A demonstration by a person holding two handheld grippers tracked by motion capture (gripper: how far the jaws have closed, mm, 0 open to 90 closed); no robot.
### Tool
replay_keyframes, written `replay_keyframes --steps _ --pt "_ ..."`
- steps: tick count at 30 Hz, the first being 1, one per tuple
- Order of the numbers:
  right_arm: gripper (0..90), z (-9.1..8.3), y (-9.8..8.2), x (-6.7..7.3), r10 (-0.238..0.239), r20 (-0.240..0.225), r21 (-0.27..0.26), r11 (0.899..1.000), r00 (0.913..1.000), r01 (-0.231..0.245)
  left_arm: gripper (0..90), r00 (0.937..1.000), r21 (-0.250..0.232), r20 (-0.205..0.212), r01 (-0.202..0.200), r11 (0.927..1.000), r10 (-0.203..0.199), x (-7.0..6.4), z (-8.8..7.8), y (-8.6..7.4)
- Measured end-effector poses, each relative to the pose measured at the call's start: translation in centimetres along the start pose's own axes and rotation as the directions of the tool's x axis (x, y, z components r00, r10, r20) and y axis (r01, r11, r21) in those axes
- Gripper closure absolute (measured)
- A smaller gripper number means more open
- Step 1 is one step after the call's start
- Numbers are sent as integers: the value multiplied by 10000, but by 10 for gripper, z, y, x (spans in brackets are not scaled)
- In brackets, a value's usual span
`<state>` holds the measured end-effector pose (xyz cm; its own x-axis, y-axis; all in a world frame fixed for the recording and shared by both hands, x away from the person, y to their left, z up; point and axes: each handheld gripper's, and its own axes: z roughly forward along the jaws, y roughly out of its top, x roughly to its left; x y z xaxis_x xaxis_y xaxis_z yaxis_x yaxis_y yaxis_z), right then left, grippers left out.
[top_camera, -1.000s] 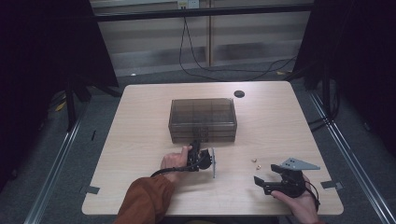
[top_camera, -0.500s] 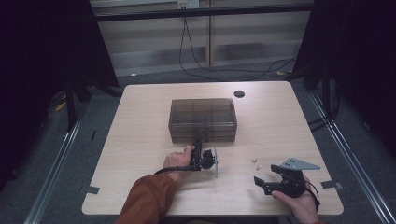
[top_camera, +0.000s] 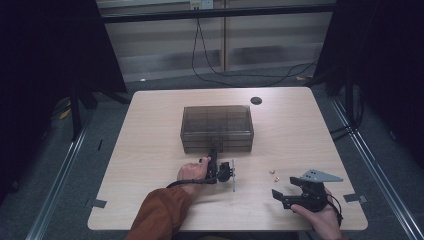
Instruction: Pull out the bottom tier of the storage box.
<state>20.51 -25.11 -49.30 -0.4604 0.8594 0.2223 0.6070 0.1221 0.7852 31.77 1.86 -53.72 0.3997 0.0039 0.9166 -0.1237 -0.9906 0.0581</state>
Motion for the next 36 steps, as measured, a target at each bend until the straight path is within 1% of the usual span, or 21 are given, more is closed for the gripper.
replay_keyframes --steps 3,6,7,10,13,16,17,18,23,25,26,27,28,29,30,31,32,33,34,35,36 --pt "121 0 0 0 11 -1 6 10000 10000 -11 789 10000 28 -15 -46 10000 46 -1 0 0" --pt "121 0 0 0 -1 -9 23 10000 10000 1 795 9997 12 -200 -140 9999 140 -3 0 1" --pt "120 0 0 0 -7 -6 25 10000 10000 7 795 9992 74 -279 -274 9996 276 -4 0 1" --pt "120 0 0 0 -9 4 29 10000 10000 9 799 9997 59 -226 -137 9999 138 -4 -1 1" --pt "120 0 0 0 -5 6 41 10000 10000 5 802 9992 100 -322 -212 9997 215 -4 -2 2" --pt "120 0 0 0 15 5 44 10000 10000 -15 803 9998 139 -191 -24 9999 26 -5 -2 2" --pt "120 0 0 0 19 3 45 10000 10000 -19 803 9995 113 -286 -162 9998 165 -4 -3 2" --pt "120 -1 0 0 30 3 55 10000 10000 -30 803 9995 83 -290 -96 9999 98 -5 -3 2" --pt "120 -1 0 0 32 13 67 10000 10000 -32 803 9997 47 -233 -52 10000 53 -5 -4 1" --pt "120 0 0 0 25 16 84 10000 10000 -25 805 9997 18 -213 -102 9999 102 -5 -7 1" --pt "120 0 0 0 26 14 80 10000 10000 -26 813 9995 -50 -294 -132 9999 131 -5 -8 1" --pt "120 0 0 0 30 15 76 10000 10000 -30 900 10000 -173 -25 -78 9998 77 -4 -10 2" --pt "120 0 0 0 26 15 81 10000 10000 -26 900 10000 -182 22 -86 9998 87 -4 -11 2" --pt "119 0 0 0 25 17 93 10000 10000 -26 900 9998 -361 64 -175 9992 177 -5 -11 1" --pt "117 0 0 0 20 7 98 9999 10000 -20 880 9998 -390 -11 -181 9991 181 -5 -9 1" --pt "117 0 0 0 13 3 103 9999 10000 -13 851 9999 -335 149 -29 9994 34 -3 -8 1" --pt "117 0 0 0 11 24 97 10000 10000 -11 848 10000 -361 76 -2 9993 5 -3 -9 2" --pt "117 0 0 1 23 19 88 10000 10000 -23 832 9999 -425 -128 50 9991 -55 -4 -10 2" --pt "117 0 0 0 27 20 84 10000 10000 -27 830 9998 -376 -168 -131 9992 125 -4 -11 3" --pt "117 0 0 0 38 32 94 9999 10000 -38 830 9997 -273 -211 -153 9995 147 -4 -11 2" --pt "117 0 0 -1 22 17 89 10000 10000 -22 825 9994 -293 -261 -225 9993 218 -5 -10 1"
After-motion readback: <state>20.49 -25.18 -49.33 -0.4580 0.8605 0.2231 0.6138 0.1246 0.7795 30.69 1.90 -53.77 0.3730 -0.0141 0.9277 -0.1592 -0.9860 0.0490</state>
